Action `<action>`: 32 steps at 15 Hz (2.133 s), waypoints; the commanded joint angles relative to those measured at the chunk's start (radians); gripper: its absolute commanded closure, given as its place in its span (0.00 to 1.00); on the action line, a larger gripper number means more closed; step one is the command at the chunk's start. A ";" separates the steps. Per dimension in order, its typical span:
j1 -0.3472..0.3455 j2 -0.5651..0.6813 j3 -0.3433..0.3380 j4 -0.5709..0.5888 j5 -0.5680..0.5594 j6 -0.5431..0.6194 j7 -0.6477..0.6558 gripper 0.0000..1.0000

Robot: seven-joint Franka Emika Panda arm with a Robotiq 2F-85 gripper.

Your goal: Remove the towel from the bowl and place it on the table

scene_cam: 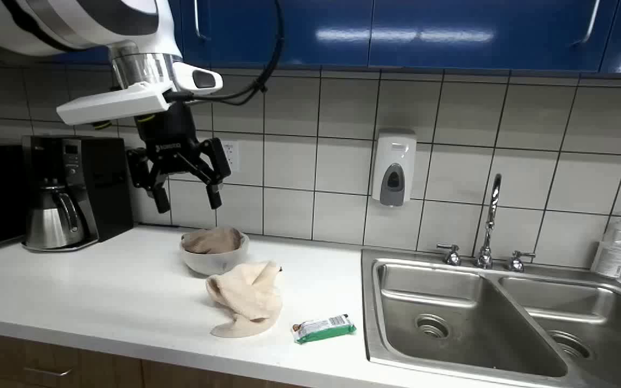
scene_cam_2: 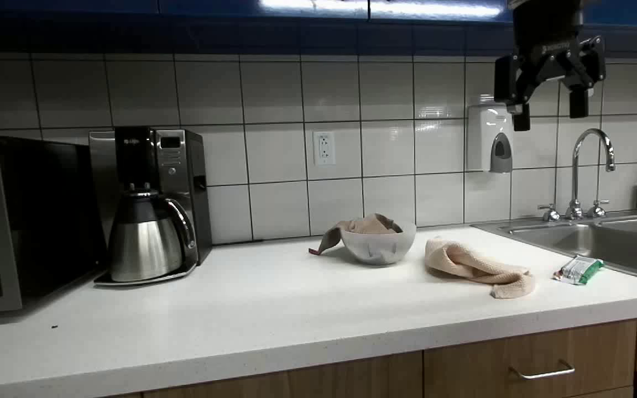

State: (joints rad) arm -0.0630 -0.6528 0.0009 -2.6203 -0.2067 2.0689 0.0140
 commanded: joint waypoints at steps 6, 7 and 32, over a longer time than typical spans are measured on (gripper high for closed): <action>0.001 0.001 -0.001 0.002 0.000 -0.003 0.000 0.00; 0.001 0.001 -0.001 0.002 0.000 -0.003 0.000 0.00; 0.008 0.534 0.019 0.104 -0.079 0.657 -0.011 0.00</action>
State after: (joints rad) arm -0.0404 -0.2331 0.0061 -2.5949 -0.2447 2.6693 0.0097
